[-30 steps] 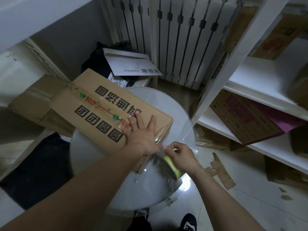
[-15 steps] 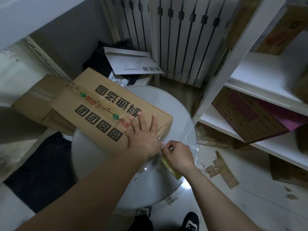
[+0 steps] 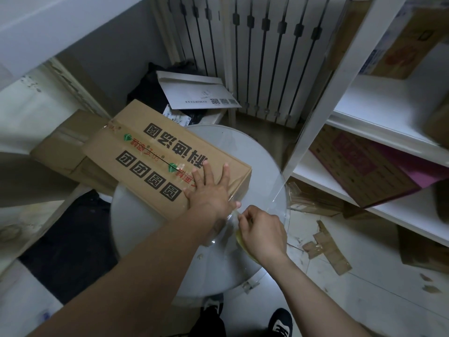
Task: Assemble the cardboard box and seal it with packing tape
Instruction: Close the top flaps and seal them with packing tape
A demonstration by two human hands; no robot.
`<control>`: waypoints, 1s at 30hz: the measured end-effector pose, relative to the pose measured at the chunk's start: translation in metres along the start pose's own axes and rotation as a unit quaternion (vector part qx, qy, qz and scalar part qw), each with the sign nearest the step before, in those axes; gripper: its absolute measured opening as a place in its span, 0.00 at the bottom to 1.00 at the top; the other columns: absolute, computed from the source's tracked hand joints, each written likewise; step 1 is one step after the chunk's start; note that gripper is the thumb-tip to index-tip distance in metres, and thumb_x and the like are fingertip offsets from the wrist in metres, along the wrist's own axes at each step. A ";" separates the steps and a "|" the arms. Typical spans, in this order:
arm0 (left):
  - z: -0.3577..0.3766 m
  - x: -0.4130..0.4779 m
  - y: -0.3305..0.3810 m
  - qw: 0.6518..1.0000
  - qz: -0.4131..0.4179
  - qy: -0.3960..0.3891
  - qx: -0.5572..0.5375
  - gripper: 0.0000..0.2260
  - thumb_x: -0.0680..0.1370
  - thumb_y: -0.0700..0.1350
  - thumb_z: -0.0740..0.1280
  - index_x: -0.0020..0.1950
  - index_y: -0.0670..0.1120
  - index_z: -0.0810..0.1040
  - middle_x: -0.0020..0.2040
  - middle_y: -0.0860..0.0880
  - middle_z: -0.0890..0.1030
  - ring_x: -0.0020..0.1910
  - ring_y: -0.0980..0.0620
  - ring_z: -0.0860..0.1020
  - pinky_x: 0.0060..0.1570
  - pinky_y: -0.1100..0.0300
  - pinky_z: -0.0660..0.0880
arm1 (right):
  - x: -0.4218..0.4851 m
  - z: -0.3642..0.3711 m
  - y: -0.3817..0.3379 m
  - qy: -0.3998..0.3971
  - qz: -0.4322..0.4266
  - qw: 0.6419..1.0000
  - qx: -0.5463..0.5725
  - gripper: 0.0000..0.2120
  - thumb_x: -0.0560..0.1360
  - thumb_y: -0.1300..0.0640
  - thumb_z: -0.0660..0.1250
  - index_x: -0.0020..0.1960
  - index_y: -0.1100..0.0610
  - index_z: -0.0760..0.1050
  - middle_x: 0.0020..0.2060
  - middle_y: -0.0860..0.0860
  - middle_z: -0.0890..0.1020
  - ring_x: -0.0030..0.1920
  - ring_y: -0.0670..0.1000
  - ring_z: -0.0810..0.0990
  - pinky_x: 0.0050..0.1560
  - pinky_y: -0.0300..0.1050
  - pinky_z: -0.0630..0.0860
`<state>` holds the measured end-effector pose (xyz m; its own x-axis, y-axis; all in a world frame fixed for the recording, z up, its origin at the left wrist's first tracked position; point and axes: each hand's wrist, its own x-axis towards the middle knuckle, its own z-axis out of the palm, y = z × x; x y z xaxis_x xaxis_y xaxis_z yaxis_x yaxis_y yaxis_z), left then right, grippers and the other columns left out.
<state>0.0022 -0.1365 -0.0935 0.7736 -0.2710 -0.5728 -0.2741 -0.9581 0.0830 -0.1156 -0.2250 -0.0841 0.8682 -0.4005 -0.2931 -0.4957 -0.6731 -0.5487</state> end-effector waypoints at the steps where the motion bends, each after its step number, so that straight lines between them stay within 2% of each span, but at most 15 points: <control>1: 0.000 0.001 0.000 1.000 0.001 0.003 -0.003 0.46 0.75 0.65 0.63 0.75 0.58 0.28 0.75 0.41 0.27 0.75 0.33 0.33 0.68 0.28 0.51 | -0.002 0.000 -0.001 0.007 -0.003 1.000 -0.004 0.12 0.79 0.47 0.58 0.46 0.52 0.75 0.42 0.54 0.83 0.46 0.60 0.79 0.36 0.44 0.65; 7: -0.001 -0.001 -0.001 1.000 0.001 0.005 -0.006 0.47 0.75 0.66 0.64 0.75 0.59 0.29 0.75 0.42 0.27 0.75 0.34 0.33 0.68 0.28 0.51 | -0.009 -0.001 -0.002 0.013 -0.005 1.000 -0.010 0.12 0.79 0.46 0.57 0.47 0.51 0.76 0.41 0.53 0.83 0.45 0.58 0.79 0.36 0.44 0.65; 11: -0.009 -0.001 -0.003 1.000 0.003 -0.023 -0.004 0.46 0.74 0.71 0.59 0.75 0.58 0.28 0.75 0.41 0.26 0.75 0.33 0.33 0.68 0.28 0.51 | -0.002 -0.007 0.004 -0.005 0.025 0.999 0.023 0.10 0.78 0.46 0.59 0.46 0.49 0.76 0.39 0.51 0.80 0.44 0.57 0.77 0.39 0.44 0.65; 14: -0.023 -0.004 0.001 0.996 0.004 -0.060 -0.063 0.45 0.72 0.75 0.54 0.76 0.59 0.30 0.75 0.41 0.28 0.74 0.33 0.32 0.68 0.28 0.49 | 0.007 -0.007 0.017 -0.018 0.046 0.998 0.037 0.11 0.76 0.44 0.61 0.43 0.50 0.76 0.41 0.51 0.83 0.46 0.58 0.78 0.39 0.45 0.68; 16: -0.031 -0.007 0.001 0.997 0.053 -0.001 -0.055 0.39 0.76 0.69 0.54 0.78 0.59 0.35 0.78 0.42 0.33 0.76 0.34 0.35 0.69 0.31 0.52 | 0.012 -0.008 0.022 -0.024 0.053 0.997 0.049 0.11 0.75 0.44 0.62 0.42 0.49 0.76 0.41 0.50 0.83 0.46 0.57 0.79 0.40 0.45 0.70; 18: -0.033 -0.010 0.001 0.977 0.187 0.105 0.007 0.30 0.79 0.56 0.59 0.79 0.57 0.50 0.80 0.46 0.46 0.78 0.40 0.43 0.72 0.38 0.55 | 0.016 -0.009 0.022 -0.026 0.052 0.996 0.063 0.10 0.75 0.44 0.62 0.40 0.47 0.76 0.39 0.49 0.83 0.45 0.56 0.79 0.40 0.45 0.72; 19: -0.033 -0.010 0.001 0.959 0.259 0.114 0.023 0.27 0.78 0.50 0.60 0.77 0.56 0.59 0.79 0.48 0.55 0.78 0.44 0.49 0.73 0.42 0.55 | 0.017 -0.009 0.022 -0.024 0.049 0.996 0.065 0.10 0.74 0.44 0.62 0.39 0.47 0.76 0.39 0.49 0.83 0.44 0.56 0.79 0.40 0.44 0.72; 20: -0.032 -0.010 0.003 0.946 0.309 0.089 0.033 0.25 0.76 0.46 0.61 0.74 0.56 0.66 0.75 0.49 0.63 0.77 0.48 0.55 0.74 0.44 0.53 | 0.019 -0.010 0.020 -0.021 0.046 0.997 0.064 0.09 0.74 0.44 0.62 0.40 0.47 0.76 0.39 0.50 0.83 0.45 0.56 0.79 0.39 0.44 0.71; 22: -0.029 -0.012 0.007 0.940 0.337 0.018 0.052 0.18 0.75 0.45 0.62 0.64 0.55 0.75 0.65 0.49 0.75 0.71 0.50 0.62 0.75 0.47 0.45 | 0.021 -0.011 0.018 -0.011 0.039 0.998 0.053 0.10 0.75 0.43 0.62 0.43 0.47 0.77 0.41 0.51 0.83 0.45 0.57 0.79 0.38 0.44 0.69; 23: -0.028 -0.011 0.008 0.940 0.338 0.008 0.050 0.13 0.75 0.45 0.61 0.57 0.55 0.78 0.59 0.49 0.79 0.68 0.50 0.65 0.74 0.48 0.44 | 0.023 -0.012 0.018 -0.006 0.034 0.998 0.045 0.11 0.75 0.43 0.61 0.44 0.47 0.78 0.41 0.52 0.83 0.45 0.58 0.79 0.38 0.43 0.68; 25: -0.030 -0.009 0.006 0.946 0.322 0.011 0.028 0.08 0.76 0.48 0.62 0.51 0.55 0.79 0.50 0.52 0.81 0.63 0.50 0.68 0.74 0.49 0.51 | 0.025 -0.014 0.018 -0.001 0.026 0.999 0.025 0.12 0.76 0.43 0.61 0.46 0.48 0.78 0.42 0.53 0.83 0.46 0.59 0.79 0.38 0.44 0.68; 28: -0.033 -0.006 -0.001 0.959 0.281 -0.007 -0.039 0.05 0.76 0.50 0.66 0.45 0.56 0.81 0.41 0.57 0.79 0.58 0.52 0.71 0.61 0.56 0.68 | 0.028 -0.013 0.017 -0.011 0.024 1.000 0.004 0.10 0.77 0.43 0.61 0.48 0.46 0.78 0.43 0.51 0.83 0.48 0.58 0.79 0.40 0.44 0.70; 30: -0.034 -0.007 -0.003 0.964 0.253 -0.017 -0.085 0.05 0.74 0.48 0.67 0.40 0.57 0.79 0.39 0.59 0.77 0.56 0.52 0.74 0.57 0.58 0.72 | 0.030 -0.012 0.014 -0.020 0.016 1.000 0.000 0.09 0.78 0.44 0.60 0.48 0.45 0.77 0.42 0.51 0.83 0.47 0.58 0.80 0.41 0.45 0.73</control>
<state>0.0174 -0.1354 -0.0618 0.5452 -0.7071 -0.4503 -0.5114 -0.7061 0.4898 -0.0965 -0.2537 -0.0912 0.8517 -0.3977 -0.3414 -0.5240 -0.6597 -0.5387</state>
